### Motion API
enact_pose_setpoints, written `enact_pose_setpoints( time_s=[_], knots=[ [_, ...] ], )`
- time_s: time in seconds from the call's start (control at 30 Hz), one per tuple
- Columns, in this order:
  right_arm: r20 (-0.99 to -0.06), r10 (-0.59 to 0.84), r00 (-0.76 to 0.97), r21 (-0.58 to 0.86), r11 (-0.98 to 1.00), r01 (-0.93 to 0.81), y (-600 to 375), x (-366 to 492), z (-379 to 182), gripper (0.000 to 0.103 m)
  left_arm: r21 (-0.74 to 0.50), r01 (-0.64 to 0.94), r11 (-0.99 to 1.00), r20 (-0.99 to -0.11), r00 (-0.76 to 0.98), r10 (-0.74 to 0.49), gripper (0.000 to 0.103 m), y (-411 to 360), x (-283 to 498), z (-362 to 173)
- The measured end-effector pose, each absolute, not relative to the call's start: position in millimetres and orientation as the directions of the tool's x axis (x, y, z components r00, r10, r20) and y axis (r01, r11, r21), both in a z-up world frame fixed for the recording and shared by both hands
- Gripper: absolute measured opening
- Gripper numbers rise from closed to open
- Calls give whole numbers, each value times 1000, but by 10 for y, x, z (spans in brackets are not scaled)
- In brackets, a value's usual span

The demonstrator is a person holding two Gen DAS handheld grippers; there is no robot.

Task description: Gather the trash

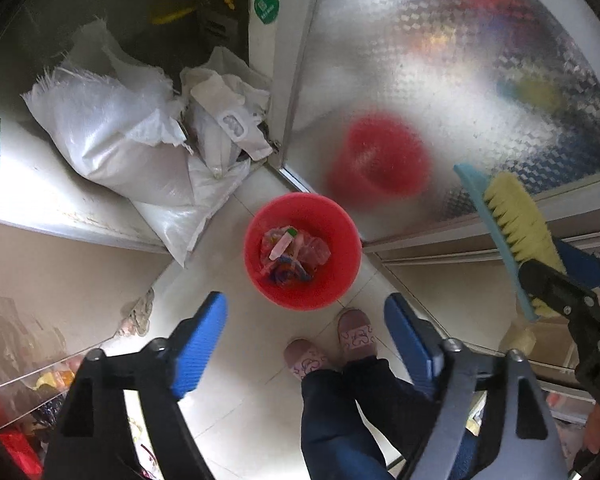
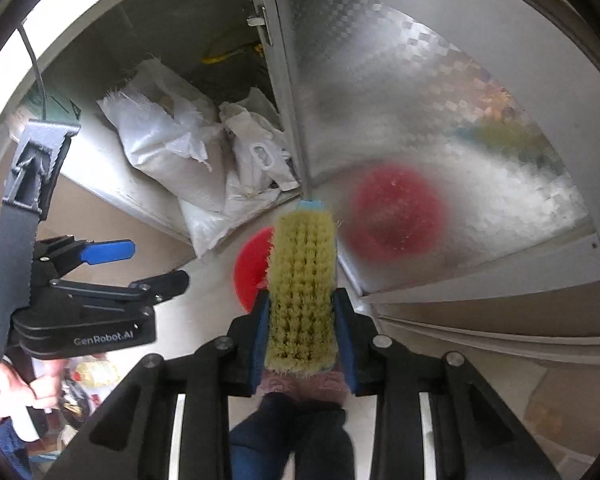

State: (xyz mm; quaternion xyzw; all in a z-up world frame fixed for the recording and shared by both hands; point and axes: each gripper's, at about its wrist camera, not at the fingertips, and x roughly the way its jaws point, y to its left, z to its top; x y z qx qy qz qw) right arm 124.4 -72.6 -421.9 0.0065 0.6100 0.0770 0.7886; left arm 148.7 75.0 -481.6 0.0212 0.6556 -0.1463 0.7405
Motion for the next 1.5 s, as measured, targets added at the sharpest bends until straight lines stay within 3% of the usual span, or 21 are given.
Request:
enact_pose_setpoints(
  time_s=[0.17, 0.3, 1.0, 1.03, 1.1, 1.13, 1.17, 1.3, 1.5],
  knots=[
    [-961, 141, 239, 112, 985, -132, -688, 1272, -4155, 29, -161, 221, 962, -974, 121, -191, 88, 912, 1492, -4714],
    [-962, 148, 229, 114, 982, -153, -566, 1333, -4203, 29, -123, 209, 970, -976, 151, -156, 103, 1040, 1471, -4666],
    [-984, 97, 148, 55, 963, -263, -84, 1487, -4766, 30, -85, 121, 989, -983, 149, -103, 103, 1499, 1333, -4863],
    [-985, 84, 150, 40, 961, -272, -66, 1480, -4787, 35, -88, 111, 990, -984, 146, -104, 103, 1516, 1319, -4871],
    [-985, 67, 156, 20, 958, -287, -64, 1472, -4820, 57, -87, 93, 992, -986, 135, -99, 103, 1542, 1288, -4900],
    [-985, 76, 153, 30, 959, -283, -78, 1476, -4834, 74, -83, 88, 993, -987, 131, -94, 103, 1551, 1266, -4914],
    [-986, 84, 145, 41, 960, -275, -104, 1475, -4832, 82, -81, 84, 993, -988, 128, -92, 103, 1553, 1241, -4919],
    [-989, 70, 133, 31, 960, -280, -135, 1461, -4794, 83, -85, 69, 994, -988, 124, -93, 103, 1562, 1177, -4886],
    [-985, 82, 155, 35, 958, -285, -143, 1401, -4547, 95, -96, 56, 994, -983, 152, -104, 103, 1555, 1128, -4653]
  ],
)
